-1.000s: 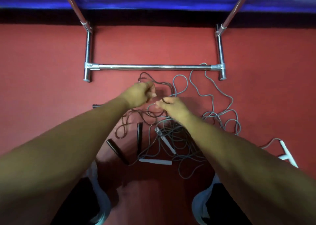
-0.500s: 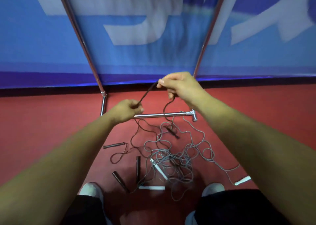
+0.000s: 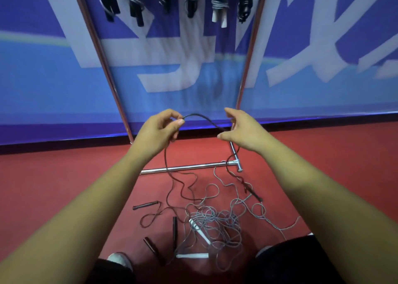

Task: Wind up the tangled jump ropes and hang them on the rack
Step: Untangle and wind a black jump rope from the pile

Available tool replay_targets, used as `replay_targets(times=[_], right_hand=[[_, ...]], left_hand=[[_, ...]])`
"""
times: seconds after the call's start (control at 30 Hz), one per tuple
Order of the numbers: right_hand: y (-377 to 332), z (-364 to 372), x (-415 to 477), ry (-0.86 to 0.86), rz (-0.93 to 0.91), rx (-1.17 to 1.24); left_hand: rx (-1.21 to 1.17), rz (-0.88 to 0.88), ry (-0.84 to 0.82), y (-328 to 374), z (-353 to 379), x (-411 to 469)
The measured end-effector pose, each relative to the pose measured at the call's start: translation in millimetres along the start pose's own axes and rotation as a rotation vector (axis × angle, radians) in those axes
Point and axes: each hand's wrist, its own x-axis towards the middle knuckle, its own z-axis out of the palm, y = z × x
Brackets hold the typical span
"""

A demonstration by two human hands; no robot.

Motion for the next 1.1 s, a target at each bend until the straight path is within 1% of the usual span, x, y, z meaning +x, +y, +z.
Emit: replay_targets(times=[0.03,0.07,0.1,0.13,0.2,0.27,0.3,0.37,0.43,0.47,0.5,0.53,0.57,0.63,0.67,0.73,0.77,0.8,0.87,0.93,1.0,1.07,1.1], right_hand=[[-5.3,4.4,-2.9,-0.041,-0.047,0.035],[-10.3,9.9,-5.7,-0.110,-0.079,0.125],[-13.7,16.1,-6.1,-0.178,-0.089,0.225],[-17.6,21.7,-7.0,-0.222,-0.087,0.274],[-23.3,29.0,-7.2,-0.220,-0.115,0.251],[-24.8,31.7,-3.1,-0.161,-0.151,0.242],[-27.0,31.0,-1.3,-0.120,-0.184,0.283],[-32.3,27.1,1.3,-0.016,-0.250,0.469],[-35.7,18.7,7.1,0.128,-0.237,0.718],[-35.9,13.1,10.5,0.193,-0.218,0.762],[-34.3,8.0,13.7,0.230,-0.205,0.734],[-31.6,4.6,14.6,0.228,-0.193,0.663],[-25.6,4.3,15.3,0.201,-0.164,0.568],[-10.1,7.6,15.2,0.113,-0.069,0.375],[-1.7,10.1,15.9,0.061,-0.018,0.284],[10.0,12.5,16.6,-0.058,0.056,0.126],[10.1,12.9,15.8,-0.117,0.091,0.059],[9.0,13.2,15.3,-0.159,0.105,0.014],[1.3,19.3,12.1,-0.179,0.026,0.003],[-9.4,30.3,8.1,-0.215,-0.086,0.090],[-13.9,36.0,6.7,-0.253,-0.127,0.132],[-18.2,33.1,5.0,-0.215,-0.175,0.171],[-19.5,31.0,4.4,-0.177,-0.207,0.249]], left_hand=[[0.046,0.008,-0.019,4.2,2.3,0.8],[0.081,0.015,-0.044,6.1,4.7,1.0],[0.099,0.017,-0.072,6.5,7.2,1.4],[0.097,0.011,-0.095,7.1,10.1,1.2],[0.072,-0.003,-0.091,5.0,13.8,1.6],[0.036,-0.016,-0.060,-3.0,14.4,2.9],[0.024,-0.029,-0.083,-9.1,13.9,3.0],[0.078,-0.075,-0.233,-29.7,12.1,2.3],[0.291,-0.173,-0.435,-65.2,9.2,0.3],[0.408,-0.243,-0.511,-82.0,5.7,-2.1],[0.473,-0.302,-0.536,-94.7,0.9,-3.5],[0.478,-0.335,-0.507,-101.0,-3.6,-3.6],[0.413,-0.339,-0.435,-102.2,-7.0,-2.5],[0.178,-0.342,-0.244,-91.1,-12.6,1.4],[0.112,-0.326,-0.158,-80.8,-13.7,3.7],[0.118,-0.247,-0.038,-60.8,-12.2,5.0],[0.121,-0.207,-0.034,-52.3,-11.5,4.2],[0.108,-0.171,-0.071,-43.7,-11.3,2.4],[0.085,-0.102,-0.202,-30.6,-9.0,-0.8],[0.080,-0.049,-0.291,-21.7,-3.5,-3.0],[0.073,-0.014,-0.273,-17.8,0.8,-3.5],[0.002,-0.031,-0.212,-23.5,-0.1,-2.1],[-0.048,-0.045,-0.212,-29.2,-2.2,-0.7]])
